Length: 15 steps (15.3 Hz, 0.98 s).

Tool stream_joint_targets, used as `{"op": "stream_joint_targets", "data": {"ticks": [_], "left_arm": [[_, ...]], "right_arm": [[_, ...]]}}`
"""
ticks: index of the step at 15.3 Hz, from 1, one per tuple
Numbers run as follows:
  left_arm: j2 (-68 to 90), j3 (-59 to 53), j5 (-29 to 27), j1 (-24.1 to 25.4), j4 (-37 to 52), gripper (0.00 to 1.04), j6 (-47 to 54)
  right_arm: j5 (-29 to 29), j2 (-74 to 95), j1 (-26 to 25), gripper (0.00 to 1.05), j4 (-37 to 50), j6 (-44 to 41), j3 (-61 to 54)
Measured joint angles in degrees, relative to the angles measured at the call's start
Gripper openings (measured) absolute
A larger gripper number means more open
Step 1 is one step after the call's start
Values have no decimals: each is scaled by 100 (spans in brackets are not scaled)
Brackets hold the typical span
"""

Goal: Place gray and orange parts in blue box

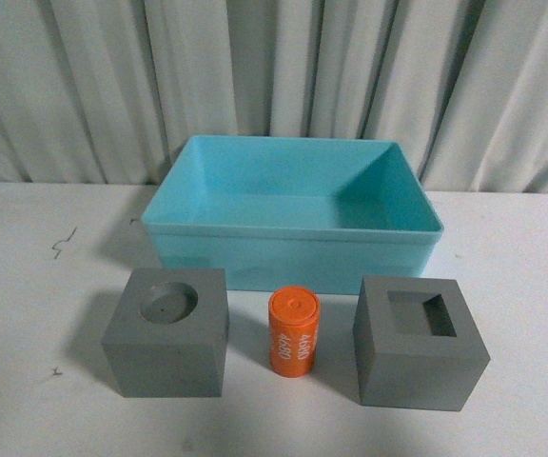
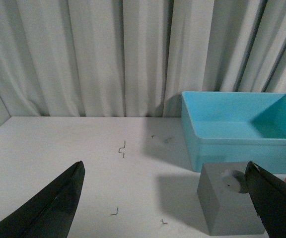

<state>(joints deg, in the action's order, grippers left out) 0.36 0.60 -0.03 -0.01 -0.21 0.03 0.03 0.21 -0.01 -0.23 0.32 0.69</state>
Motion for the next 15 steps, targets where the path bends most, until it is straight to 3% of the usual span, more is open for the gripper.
{"op": "stream_joint_targets", "data": {"ticks": [15], "left_arm": [[0, 0, 0, 0, 2, 98, 0]], "right_arm": [[-2, 0, 0, 98, 0, 0, 0]]}}
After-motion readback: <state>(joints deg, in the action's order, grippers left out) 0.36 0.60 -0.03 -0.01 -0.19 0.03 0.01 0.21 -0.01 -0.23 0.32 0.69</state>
